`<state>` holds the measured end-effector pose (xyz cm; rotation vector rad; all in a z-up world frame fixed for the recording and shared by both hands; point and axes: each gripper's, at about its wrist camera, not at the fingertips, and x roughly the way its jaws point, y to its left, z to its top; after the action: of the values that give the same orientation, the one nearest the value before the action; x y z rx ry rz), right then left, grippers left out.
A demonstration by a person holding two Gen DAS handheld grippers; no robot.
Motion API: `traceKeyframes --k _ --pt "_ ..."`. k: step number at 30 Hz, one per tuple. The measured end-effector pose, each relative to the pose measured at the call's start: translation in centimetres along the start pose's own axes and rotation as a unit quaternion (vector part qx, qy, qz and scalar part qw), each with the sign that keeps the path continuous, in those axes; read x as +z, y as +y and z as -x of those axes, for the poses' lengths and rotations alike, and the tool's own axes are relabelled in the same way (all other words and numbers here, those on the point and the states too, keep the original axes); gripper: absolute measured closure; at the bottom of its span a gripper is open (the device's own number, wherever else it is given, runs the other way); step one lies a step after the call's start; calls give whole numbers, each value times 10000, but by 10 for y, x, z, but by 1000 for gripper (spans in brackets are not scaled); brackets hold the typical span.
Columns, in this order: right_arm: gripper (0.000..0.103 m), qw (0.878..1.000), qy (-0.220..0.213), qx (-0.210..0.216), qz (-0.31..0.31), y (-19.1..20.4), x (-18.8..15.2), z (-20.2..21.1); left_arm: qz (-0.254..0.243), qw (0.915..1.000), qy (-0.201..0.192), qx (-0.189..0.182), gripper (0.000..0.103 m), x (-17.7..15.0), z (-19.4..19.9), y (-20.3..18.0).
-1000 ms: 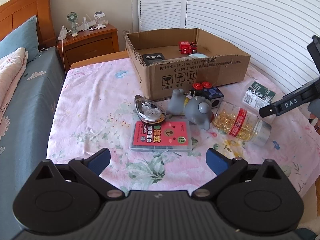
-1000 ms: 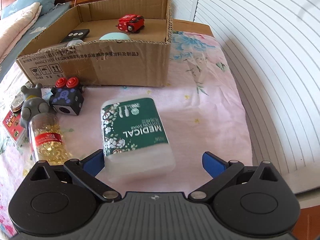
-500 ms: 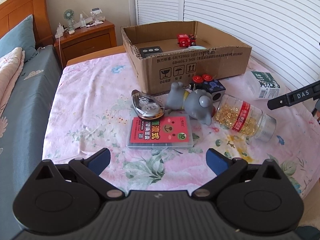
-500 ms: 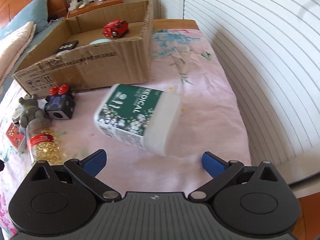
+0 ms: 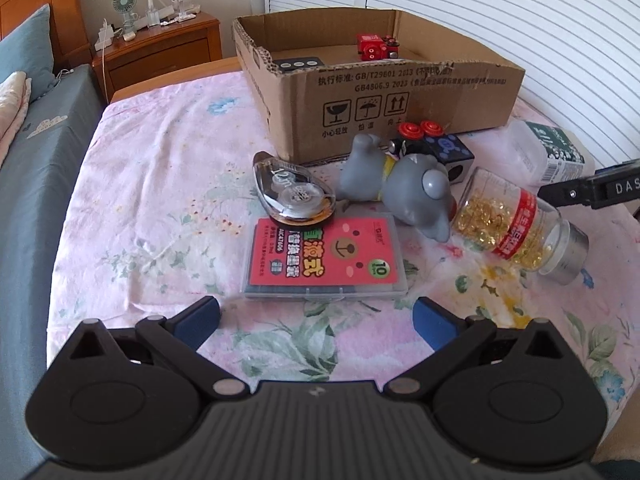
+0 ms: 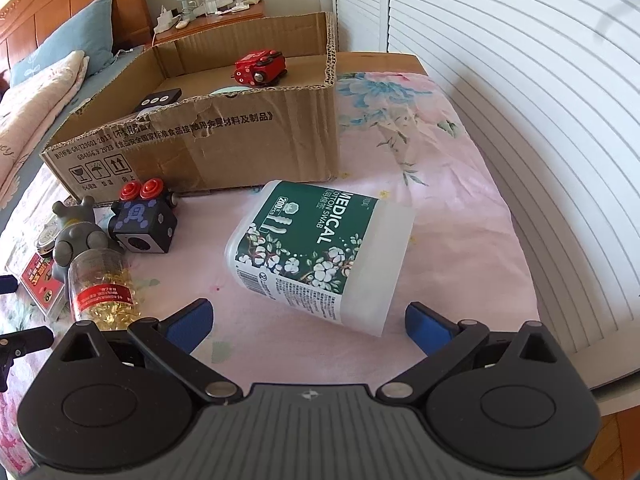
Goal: Organize rigid objects
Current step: 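Push the white MEDICAL tub with the right gripper, tipping it over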
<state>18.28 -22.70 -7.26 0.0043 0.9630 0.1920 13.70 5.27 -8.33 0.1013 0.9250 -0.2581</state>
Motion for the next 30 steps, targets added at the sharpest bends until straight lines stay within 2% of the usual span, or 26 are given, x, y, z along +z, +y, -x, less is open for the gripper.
traceKeyframes --k 8,11,13,15,17,26,30 --pt "0 9986 -79 -359 385 12 -5 -4 -52 9999 -118 -38 1 14 -12 -3" --pt "0 9985 -122 -369 386 12 -6 -4 -98 9997 -187 -79 2 17 -16 -4" --pt "0 9985 -134 -365 387 12 -6 -4 -99 9997 -227 -90 4 19 -17 -3" --pt "0 9985 -159 -361 392 12 -7 -4 -103 9995 -283 -93 12 19 -16 -3" --pt "0 9984 -166 -361 392 12 -7 -4 -118 9995 -274 -119 14 20 -14 -3" --pt "0 9987 -137 -340 365 11 -9 -1 142 9998 -134 69 14 -4 6 2" --pt "0 9998 -129 -133 106 6 -4 4 270 9994 -117 157 14 -13 13 6"
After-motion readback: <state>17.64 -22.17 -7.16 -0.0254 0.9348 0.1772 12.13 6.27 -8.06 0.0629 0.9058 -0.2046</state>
